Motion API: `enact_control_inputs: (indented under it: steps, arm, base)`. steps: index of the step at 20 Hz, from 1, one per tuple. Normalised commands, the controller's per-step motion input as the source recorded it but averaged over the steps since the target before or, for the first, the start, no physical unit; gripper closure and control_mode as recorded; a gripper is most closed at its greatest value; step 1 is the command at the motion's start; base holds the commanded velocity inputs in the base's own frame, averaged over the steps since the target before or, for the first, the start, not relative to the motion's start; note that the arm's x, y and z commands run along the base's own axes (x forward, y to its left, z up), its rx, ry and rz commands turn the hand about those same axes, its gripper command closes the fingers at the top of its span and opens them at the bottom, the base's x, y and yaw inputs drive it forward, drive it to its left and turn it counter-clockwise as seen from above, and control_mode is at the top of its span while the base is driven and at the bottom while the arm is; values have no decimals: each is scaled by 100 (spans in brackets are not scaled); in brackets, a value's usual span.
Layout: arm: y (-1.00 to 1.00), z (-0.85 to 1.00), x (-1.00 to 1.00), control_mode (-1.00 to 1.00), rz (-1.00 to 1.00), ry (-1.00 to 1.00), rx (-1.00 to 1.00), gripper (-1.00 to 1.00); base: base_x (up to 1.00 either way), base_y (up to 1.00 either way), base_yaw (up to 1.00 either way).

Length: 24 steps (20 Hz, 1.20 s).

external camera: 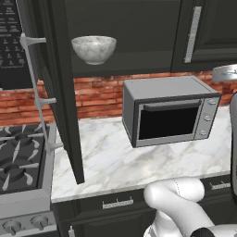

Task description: Move the bowls from the cabinet to the plates on the dining table.

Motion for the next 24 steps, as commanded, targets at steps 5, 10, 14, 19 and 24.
enact_control_inputs:
  steps: [5,10,14,19,24]
  arm:
    - [-27,5,15,-100,0,0,0,-100]
    - [-3,0,33,-100,0,0,0,-100]
    - [0,0,30,-100,0,0,0,-100]
    - [-1,0,42,-100,0,0,0,-100]
    - [-12,7,39,-100,0,8,2,-100]
  base:
    - [0,0,0]
    - [0,0,0]
    - [0,0,0]
    - [0,0,0]
    - [0,0,0]
